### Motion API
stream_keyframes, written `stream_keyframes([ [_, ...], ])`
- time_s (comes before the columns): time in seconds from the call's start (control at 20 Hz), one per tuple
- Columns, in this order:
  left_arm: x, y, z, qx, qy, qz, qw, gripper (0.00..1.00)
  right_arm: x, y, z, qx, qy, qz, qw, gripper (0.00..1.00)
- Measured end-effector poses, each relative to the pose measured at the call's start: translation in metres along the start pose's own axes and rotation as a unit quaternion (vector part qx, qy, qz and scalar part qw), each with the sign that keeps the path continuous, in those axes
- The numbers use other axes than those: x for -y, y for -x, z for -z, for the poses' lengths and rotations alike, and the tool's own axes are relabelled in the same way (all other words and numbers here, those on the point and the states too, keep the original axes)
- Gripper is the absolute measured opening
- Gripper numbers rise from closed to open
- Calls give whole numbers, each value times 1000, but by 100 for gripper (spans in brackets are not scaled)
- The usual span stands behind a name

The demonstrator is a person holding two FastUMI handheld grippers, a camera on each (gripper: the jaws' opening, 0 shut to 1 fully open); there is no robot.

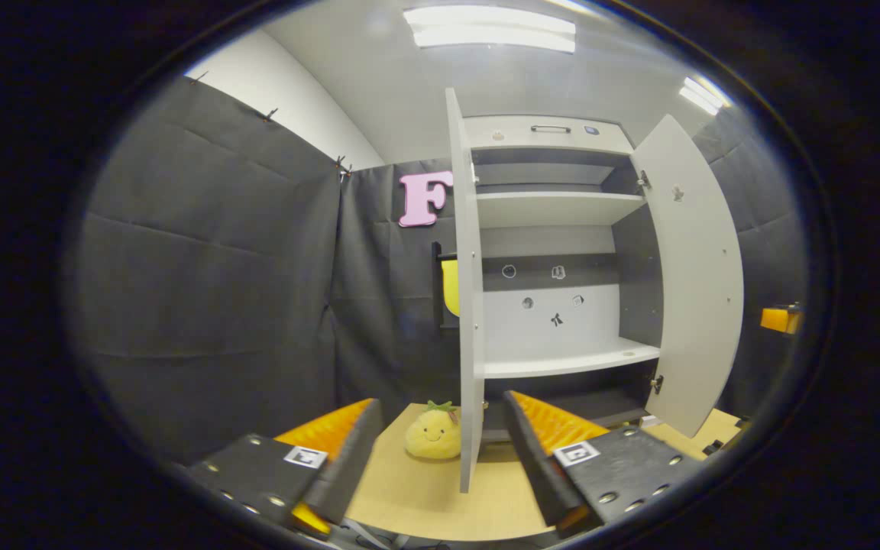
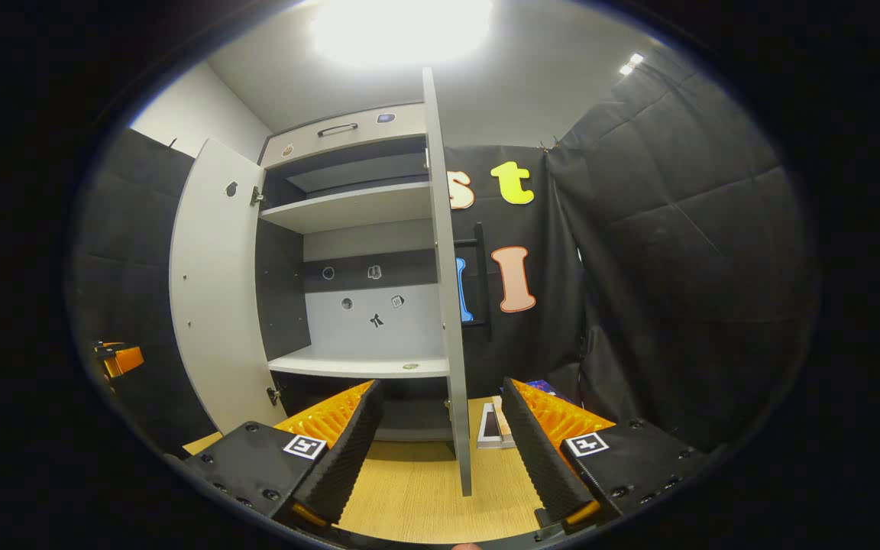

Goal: Open the right door of the double-door shoe cabinet with the right hand, and open the left door with the left hand.

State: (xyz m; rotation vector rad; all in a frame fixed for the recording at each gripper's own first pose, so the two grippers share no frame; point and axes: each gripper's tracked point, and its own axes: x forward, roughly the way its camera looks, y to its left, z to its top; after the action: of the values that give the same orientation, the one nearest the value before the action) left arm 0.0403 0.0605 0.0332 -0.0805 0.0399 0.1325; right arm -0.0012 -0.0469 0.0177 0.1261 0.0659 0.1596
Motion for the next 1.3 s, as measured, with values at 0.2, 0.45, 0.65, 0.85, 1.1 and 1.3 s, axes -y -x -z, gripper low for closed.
stream_keyframes([
  [0.2,-6,-4,-5,7,-11,-11,1000,97,1,-3,-3,2,4,3,1000,98],
  [0.45,-8,-9,-7,9,-22,-15,1000,99,-3,-9,-5,3,5,-1,1000,98],
  [0.65,-14,-10,-7,9,-21,-20,1000,99,-6,-9,-5,3,11,0,1000,98],
  [0.85,-20,-9,-6,10,-27,-23,999,99,-8,-8,-4,1,14,3,1000,98],
  [1.1,-23,-9,-6,12,-25,-21,999,99,-11,-6,-4,2,11,7,1000,98],
  [1.3,-28,-6,-4,11,-25,-21,999,97,-13,-4,-3,3,12,8,1000,98],
])
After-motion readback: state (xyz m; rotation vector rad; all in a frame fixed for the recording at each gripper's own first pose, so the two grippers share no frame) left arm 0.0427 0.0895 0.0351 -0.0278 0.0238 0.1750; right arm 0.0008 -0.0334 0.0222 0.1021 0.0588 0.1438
